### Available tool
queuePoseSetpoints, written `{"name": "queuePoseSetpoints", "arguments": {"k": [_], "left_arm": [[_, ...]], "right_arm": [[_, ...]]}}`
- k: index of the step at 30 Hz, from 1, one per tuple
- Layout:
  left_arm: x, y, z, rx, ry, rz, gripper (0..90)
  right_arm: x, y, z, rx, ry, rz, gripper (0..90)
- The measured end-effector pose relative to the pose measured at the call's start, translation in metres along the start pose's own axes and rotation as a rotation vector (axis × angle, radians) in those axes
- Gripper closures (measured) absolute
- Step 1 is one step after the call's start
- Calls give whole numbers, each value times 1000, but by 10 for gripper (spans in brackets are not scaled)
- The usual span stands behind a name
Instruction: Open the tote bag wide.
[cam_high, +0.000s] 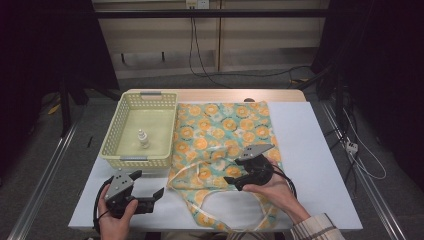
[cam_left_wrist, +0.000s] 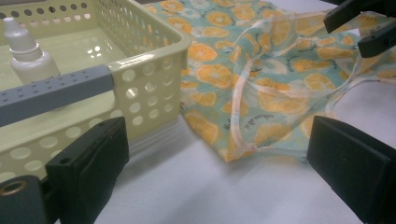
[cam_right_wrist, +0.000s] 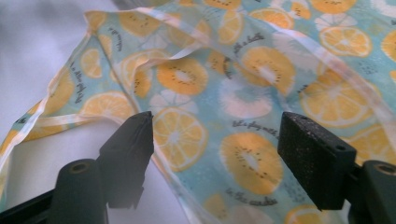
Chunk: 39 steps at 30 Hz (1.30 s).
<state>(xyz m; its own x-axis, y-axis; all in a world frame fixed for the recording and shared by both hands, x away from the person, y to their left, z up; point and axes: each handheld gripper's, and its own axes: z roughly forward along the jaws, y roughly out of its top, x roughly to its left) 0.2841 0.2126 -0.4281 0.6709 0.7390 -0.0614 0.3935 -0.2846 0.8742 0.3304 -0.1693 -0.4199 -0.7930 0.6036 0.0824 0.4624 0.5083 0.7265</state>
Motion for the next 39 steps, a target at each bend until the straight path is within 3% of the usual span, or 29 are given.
{"name": "queuePoseSetpoints", "arguments": {"k": [8,11,14,21,30,33,37,39], "left_arm": [[0,0,-1,-1,0,3,54],[0,0,-1,-2,2,-1,54],[1,0,-1,-3,0,3,54],[1,0,-1,-3,-5,-5,54],[1,0,-1,-2,-9,-4,55],[1,0,-1,-5,-6,1,56],[1,0,0,-3,-7,2,56],[1,0,0,-2,-9,2,57]], "right_arm": [[9,-9,18,87,66,-36,459],[10,-9,20,90,67,-45,494],[8,-11,27,127,55,-56,543],[6,-12,29,140,46,-54,627],[7,-16,30,159,73,-94,778],[6,-17,30,150,79,-66,802],[8,-16,30,154,69,-84,900],[7,-15,31,156,72,-57,900]]}}
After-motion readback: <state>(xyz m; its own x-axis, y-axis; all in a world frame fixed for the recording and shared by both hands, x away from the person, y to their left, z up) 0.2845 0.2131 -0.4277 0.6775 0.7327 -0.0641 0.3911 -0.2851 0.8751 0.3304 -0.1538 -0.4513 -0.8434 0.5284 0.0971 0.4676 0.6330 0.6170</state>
